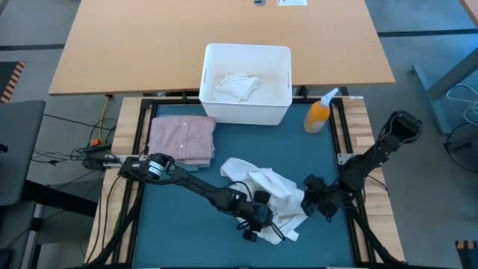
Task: Fold Laundry from Bin
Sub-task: Fold the white shirt
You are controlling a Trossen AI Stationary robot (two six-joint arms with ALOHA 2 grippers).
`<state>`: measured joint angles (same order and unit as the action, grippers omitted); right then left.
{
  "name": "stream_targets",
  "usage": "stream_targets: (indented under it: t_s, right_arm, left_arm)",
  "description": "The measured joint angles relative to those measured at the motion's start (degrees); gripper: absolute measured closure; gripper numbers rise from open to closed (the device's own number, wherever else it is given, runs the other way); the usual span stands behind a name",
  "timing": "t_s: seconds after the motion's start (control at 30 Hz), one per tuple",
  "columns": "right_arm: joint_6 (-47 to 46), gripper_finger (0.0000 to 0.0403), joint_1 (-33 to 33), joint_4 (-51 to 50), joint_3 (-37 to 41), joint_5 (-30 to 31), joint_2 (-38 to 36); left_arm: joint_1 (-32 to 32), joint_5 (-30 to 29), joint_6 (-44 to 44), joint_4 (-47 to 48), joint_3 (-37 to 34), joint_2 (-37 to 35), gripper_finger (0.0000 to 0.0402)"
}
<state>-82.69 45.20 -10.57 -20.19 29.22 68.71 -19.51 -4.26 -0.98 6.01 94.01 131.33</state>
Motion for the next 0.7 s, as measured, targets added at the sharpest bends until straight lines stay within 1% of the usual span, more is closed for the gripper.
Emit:
stream_targets:
  t_s: [0.03, 0.07, 0.1, 0.2, 0.23, 0.27, 0.4, 0.53, 0.63, 0.7]
  right_arm:
    - [0.8, 0.0369, 0.5, 2.4, 0.0, 0.0, 0.0]
    - [1.7, 0.0382, 1.0, 4.9, -0.1, 0.0, 0.0]
    - [2.6, 0.0386, 1.5, 7.2, -0.2, 0.3, 0.0]
    - [5.2, 0.0374, 2.7, 12.4, -1.8, 1.7, 0.0]
    - [6.5, 0.0370, 2.9, 13.5, -2.7, 2.8, 0.0]
    - [8.2, 0.0369, 3.3, 14.2, -3.8, 3.8, 0.0]
    - [18.6, 0.0380, 3.7, 17.7, -9.0, 7.9, 0.0]
    - [33.2, 0.0386, 3.3, 24.4, -13.8, 12.8, 0.0]
    - [42.5, 0.0379, 2.4, 28.0, -16.7, 13.0, 0.0]
    - [44.7, 0.0371, 1.7, 27.9, -18.1, 12.8, 0.0]
  left_arm:
    - [0.1, 0.3, 0.1, 1.2, 0.0, 0.0, 0.0254]
    - [0.2, 0.5, 0.0, 2.7, 0.0, 0.0, 0.0269]
    - [0.3, 0.4, 0.0, 4.5, 0.0, -0.1, 0.0287]
    - [0.4, -1.3, -0.5, 11.0, 0.0, -1.6, 0.0360]
    - [0.4, -2.1, -0.9, 13.5, 0.0, -2.5, 0.0380]
    - [0.3, -2.7, -1.2, 16.0, 0.0, -3.5, 0.0388]
    - [-0.9, -3.8, -4.7, 24.1, -0.3, -9.0, 0.0397]
    - [-3.2, -5.9, -6.8, 26.4, -1.3, -17.7, 0.0399]
    - [-4.7, -7.6, -6.1, 27.8, -6.6, -24.5, 0.0400]
    - [-5.5, -7.8, -4.2, 27.2, -12.2, -29.3, 0.0400]
